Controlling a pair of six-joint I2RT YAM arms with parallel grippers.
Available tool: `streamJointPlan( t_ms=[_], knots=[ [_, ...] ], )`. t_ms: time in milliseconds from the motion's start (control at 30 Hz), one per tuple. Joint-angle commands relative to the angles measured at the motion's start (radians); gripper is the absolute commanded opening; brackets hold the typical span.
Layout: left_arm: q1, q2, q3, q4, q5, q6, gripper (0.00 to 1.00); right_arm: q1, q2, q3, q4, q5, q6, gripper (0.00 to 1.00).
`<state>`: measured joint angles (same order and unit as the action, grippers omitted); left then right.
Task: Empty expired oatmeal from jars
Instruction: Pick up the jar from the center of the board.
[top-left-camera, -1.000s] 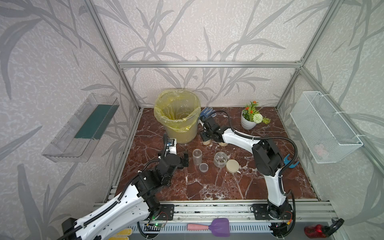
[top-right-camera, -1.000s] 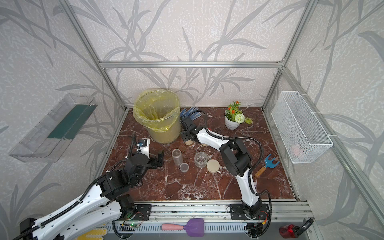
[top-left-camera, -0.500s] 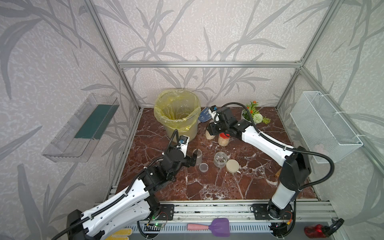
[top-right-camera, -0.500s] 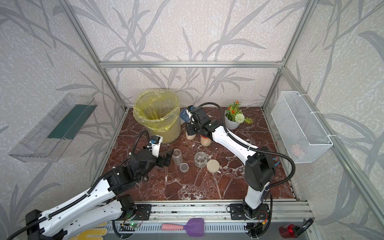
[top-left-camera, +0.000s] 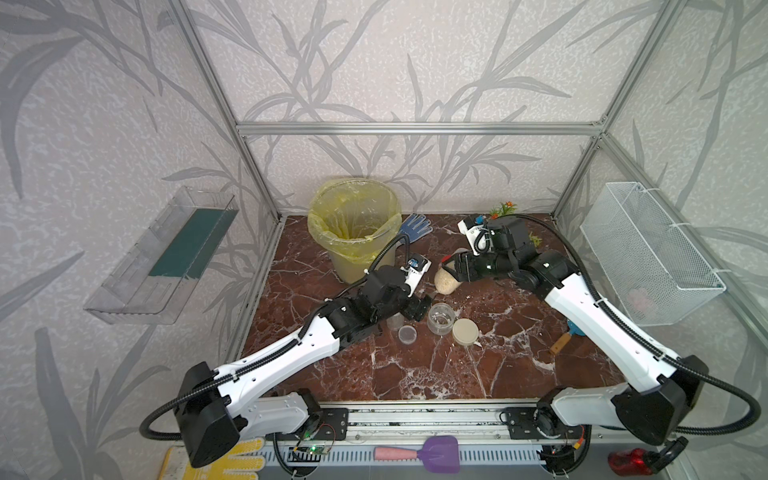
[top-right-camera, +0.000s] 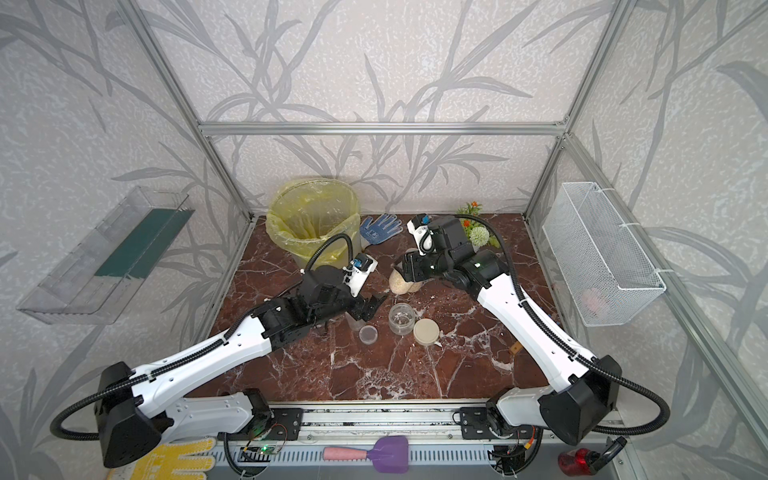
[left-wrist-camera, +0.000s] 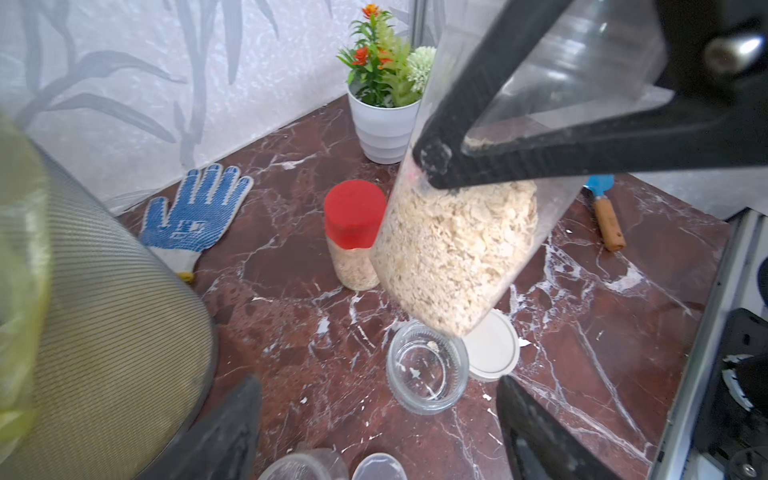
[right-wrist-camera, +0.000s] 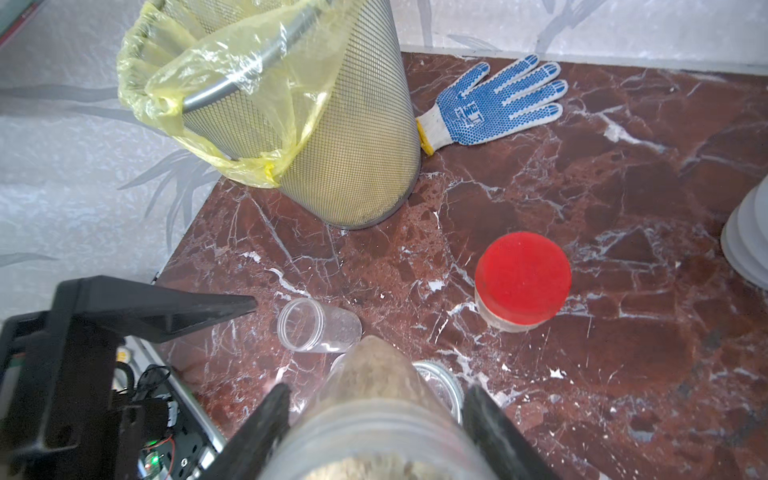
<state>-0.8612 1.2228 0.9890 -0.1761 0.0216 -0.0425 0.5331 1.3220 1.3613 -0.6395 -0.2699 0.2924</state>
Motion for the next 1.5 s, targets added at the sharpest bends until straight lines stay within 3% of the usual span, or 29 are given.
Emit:
streamJointPlan(
  t_ms=[0, 133, 600, 1167, 1467],
  knots=[
    [-0.012, 0.034, 0.045, 0.050, 0.119, 0.052, 0.85, -0.026, -0.064, -0.010, -0.029, -0.107, 0.039, 0.30],
    [-0.029, 0.077, 0.100, 0.058, 0.193, 0.055, 0.84, -0.049, -0.079, -0.022, -0.038, -0.148, 0.040, 0.30],
    [-0.064, 0.168, 0.144, 0.093, 0.220, 0.071, 0.79, -0.058, -0.105, -0.016, -0.003, -0.230, 0.100, 0.30],
    [-0.065, 0.152, 0.108, 0.149, 0.179, 0.069, 0.72, -0.067, -0.124, -0.038, 0.029, -0.261, 0.143, 0.29],
    [-0.064, 0.146, 0.106, 0.148, 0.160, 0.082, 0.45, -0.065, -0.125, -0.044, 0.029, -0.276, 0.164, 0.30]
  ],
)
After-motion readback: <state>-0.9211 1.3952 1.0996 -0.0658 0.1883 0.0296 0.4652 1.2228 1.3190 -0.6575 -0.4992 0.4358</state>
